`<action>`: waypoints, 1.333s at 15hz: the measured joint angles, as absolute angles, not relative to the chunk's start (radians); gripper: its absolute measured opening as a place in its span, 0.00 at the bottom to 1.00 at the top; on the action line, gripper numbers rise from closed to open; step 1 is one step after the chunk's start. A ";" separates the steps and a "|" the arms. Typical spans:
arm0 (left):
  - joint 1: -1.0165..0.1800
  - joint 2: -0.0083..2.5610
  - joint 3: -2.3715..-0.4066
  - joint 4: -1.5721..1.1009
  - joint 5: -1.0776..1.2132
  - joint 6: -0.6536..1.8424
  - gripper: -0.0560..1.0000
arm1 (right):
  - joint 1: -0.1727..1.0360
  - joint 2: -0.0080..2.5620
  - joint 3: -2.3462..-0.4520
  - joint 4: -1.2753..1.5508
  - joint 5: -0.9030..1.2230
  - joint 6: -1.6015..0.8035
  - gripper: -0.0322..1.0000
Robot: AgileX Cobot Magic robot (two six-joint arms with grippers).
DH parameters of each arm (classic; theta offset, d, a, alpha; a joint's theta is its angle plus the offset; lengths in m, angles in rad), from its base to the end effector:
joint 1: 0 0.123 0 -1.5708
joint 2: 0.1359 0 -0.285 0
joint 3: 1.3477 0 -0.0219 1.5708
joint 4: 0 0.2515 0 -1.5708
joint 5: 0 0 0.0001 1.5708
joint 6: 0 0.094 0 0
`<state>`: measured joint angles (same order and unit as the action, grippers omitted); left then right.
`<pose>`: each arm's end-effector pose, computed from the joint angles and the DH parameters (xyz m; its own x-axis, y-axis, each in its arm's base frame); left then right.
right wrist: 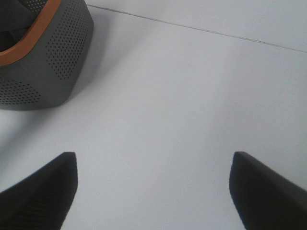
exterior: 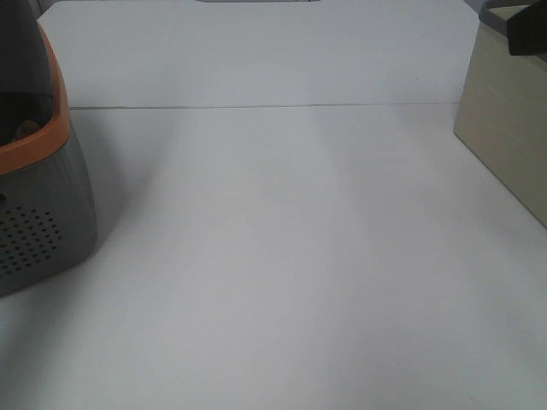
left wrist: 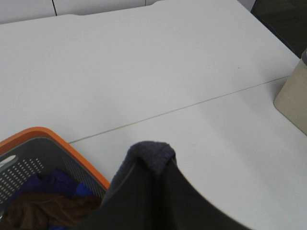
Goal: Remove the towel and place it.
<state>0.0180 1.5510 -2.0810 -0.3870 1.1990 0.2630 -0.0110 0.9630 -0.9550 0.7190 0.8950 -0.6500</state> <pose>0.3007 -0.0277 0.5230 -0.4907 0.0995 -0.8656 0.3410 0.9361 -0.0857 0.1829 0.0463 0.3682 -0.5594 -0.1213 -0.8200 -0.4803 0.8537 0.2014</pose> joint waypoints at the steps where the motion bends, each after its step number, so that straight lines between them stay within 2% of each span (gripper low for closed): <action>1: 0.001 1.561 -2.092 -0.388 1.178 0.263 0.05 | -0.011 1.004 -0.976 0.721 0.891 -0.668 0.78; 3: -0.046 1.584 -2.107 -0.389 1.142 0.266 0.05 | 0.018 1.067 -1.006 0.722 0.864 -0.688 0.78; 6: -0.138 1.645 -2.151 -0.369 1.083 0.271 0.05 | 0.246 1.168 -1.040 0.638 0.721 -0.649 0.78; 9: -0.187 1.708 -2.203 -0.357 1.006 0.271 0.05 | 0.433 1.282 -1.086 0.549 0.523 -0.506 0.77; 16: -0.211 1.780 -2.209 -0.353 0.882 0.278 0.05 | 0.644 1.532 -1.206 0.549 0.210 -0.445 0.77; 20: -0.211 1.788 -2.209 -0.353 0.877 0.278 0.05 | 0.675 1.680 -1.323 0.577 0.107 -0.392 0.77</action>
<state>-0.2110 1.7880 -2.2090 -0.3530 0.8770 0.2780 0.6750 1.6800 -1.3230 0.5770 0.1070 -0.3920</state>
